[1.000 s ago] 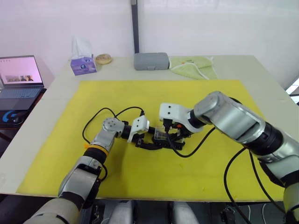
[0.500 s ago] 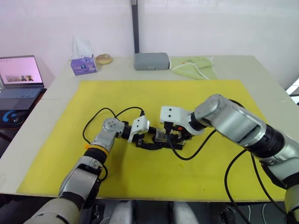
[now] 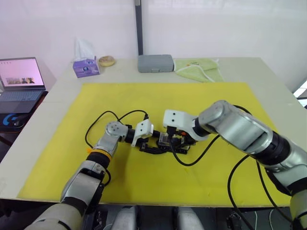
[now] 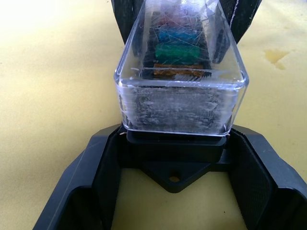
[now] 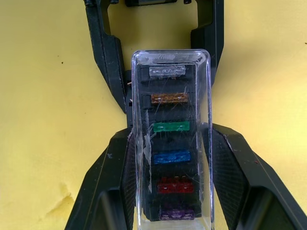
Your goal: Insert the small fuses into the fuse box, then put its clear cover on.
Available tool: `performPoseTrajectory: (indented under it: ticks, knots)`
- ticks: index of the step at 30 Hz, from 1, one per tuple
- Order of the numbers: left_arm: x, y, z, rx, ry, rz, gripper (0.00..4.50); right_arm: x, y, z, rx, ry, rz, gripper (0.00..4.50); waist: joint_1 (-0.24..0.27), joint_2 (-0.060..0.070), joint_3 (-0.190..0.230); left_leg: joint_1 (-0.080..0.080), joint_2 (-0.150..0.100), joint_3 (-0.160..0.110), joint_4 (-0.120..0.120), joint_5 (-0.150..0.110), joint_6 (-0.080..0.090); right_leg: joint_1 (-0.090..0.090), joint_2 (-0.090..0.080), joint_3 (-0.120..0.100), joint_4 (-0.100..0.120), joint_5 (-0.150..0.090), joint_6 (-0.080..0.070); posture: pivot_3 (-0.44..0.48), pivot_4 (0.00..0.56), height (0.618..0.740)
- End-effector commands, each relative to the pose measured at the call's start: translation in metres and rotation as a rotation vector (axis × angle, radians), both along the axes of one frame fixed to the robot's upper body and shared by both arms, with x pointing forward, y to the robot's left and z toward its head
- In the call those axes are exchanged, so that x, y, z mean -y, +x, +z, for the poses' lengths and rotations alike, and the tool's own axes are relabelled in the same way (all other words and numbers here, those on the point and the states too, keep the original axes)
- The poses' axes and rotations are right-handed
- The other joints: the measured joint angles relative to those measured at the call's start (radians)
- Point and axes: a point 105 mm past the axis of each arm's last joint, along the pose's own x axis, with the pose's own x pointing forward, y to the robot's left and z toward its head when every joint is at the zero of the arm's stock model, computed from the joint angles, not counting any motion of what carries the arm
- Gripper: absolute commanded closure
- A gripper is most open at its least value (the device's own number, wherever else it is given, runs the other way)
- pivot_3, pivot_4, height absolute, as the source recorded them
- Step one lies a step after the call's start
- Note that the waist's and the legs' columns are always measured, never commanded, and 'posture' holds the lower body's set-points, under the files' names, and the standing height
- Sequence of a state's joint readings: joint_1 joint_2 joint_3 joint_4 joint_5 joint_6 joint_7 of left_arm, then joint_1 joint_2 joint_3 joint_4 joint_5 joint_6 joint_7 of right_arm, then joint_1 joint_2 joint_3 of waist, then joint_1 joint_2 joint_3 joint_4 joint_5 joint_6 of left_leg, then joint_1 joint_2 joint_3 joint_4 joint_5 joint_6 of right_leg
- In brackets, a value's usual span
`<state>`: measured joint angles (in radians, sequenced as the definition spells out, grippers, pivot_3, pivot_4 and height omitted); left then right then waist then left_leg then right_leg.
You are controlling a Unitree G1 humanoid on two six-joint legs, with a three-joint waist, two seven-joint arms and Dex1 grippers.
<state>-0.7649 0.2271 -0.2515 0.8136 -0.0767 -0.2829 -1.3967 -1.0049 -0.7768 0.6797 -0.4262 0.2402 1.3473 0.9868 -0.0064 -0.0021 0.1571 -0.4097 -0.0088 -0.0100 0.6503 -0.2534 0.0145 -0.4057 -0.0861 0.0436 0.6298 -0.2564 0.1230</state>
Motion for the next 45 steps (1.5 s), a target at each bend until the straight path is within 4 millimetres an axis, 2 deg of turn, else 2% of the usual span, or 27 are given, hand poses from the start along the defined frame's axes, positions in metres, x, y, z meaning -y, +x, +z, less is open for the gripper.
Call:
performPoseTrajectory:
  ticks: [1, 13, 15, 18, 28, 35, 39, 43, 45]
  knots:
    - [0.007, -0.004, -0.014, -0.043, 0.022, 0.001, 1.92, -0.007, -0.015, -0.015, -0.076, -0.014, 0.064, 2.87, 0.0, 0.0, 0.0, 0.0, 0.0, 0.0, 0.0, 0.0, 0.0, 0.0, 0.0, 0.0, 0.0, 0.0, 0.0, 0.0, 0.15, 0.74]
    - [0.008, -0.003, -0.014, -0.037, 0.022, 0.007, 1.92, -0.006, -0.013, -0.014, -0.08, -0.016, 0.073, 2.87, 0.0, 0.0, 0.0, 0.0, 0.0, 0.0, 0.0, 0.0, 0.0, 0.001, 0.0, 0.0, 0.0, 0.0, 0.0, 0.0, 0.15, 0.74]
    - [0.007, -0.002, -0.014, -0.038, 0.022, 0.012, 1.92, -0.006, -0.013, -0.013, -0.075, -0.015, 0.072, 1.79, 0.001, 0.0, 0.0, 0.0, 0.0, 0.0, 0.0, 0.0, 0.0, 0.001, 0.0, 0.0, 0.0, 0.0, 0.0, 0.0, 0.15, 0.74]
    - [0.006, -0.002, -0.015, -0.039, 0.023, 0.016, 1.92, -0.007, -0.012, -0.01, -0.056, -0.017, 0.082, 0.42, 0.002, 0.0, 0.0, 0.0, -0.001, 0.0, 0.001, 0.0, 0.0, 0.001, -0.001, 0.0, 0.0, 0.0, 0.0, 0.0, 0.15, 0.74]
    - [0.004, 0.0, -0.015, -0.042, 0.026, 0.025, 1.92, -0.002, -0.004, 0.008, -0.02, 0.025, 0.049, 0.42, 0.006, 0.0, 0.0, 0.0, -0.001, 0.0, 0.001, 0.0, 0.0, 0.001, -0.001, 0.0, -0.001, 0.0, 0.0, 0.0, 0.15, 0.74]
    - [0.0, -0.001, -0.016, -0.053, 0.039, 0.016, 1.92, 0.006, -0.004, 0.035, 0.007, 0.129, 0.033, 0.42, 0.012, -0.001, 0.0, 0.0, -0.001, 0.0, 0.001, 0.0, 0.0, 0.001, -0.001, 0.0, -0.001, 0.0, 0.0, 0.0, 0.15, 0.74]
    - [-0.008, 0.0, -0.018, -0.069, 0.078, 0.013, 1.92, 0.022, 0.0, 0.054, 0.069, 0.206, 0.009, 0.42, 0.013, -0.001, 0.0, 0.0, -0.001, 0.0, 0.0, 0.0, 0.0, 0.0, -0.001, 0.0, -0.001, 0.0, 0.0, 0.0, 0.15, 0.74]
    - [-0.01, 0.005, -0.016, -0.089, 0.082, 0.048, 1.92, 0.017, 0.004, 0.074, 0.157, 0.435, 0.03, 0.42, 0.01, -0.003, 0.001, 0.0, 0.0, 0.001, 0.0, 0.0, 0.0, 0.0, -0.001, 0.0, -0.001, 0.0, 0.0, 0.0, 0.15, 0.74]
    - [-0.012, 0.007, -0.017, -0.093, 0.098, 0.064, 1.92, 0.017, 0.007, 0.078, 0.191, 0.571, 0.015, 0.95, 0.01, -0.003, 0.001, 0.0, 0.0, 0.0, 0.0, 0.0, 0.0, 0.0, 0.0, 0.0, -0.001, 0.0, 0.0, 0.0, 0.15, 0.74]
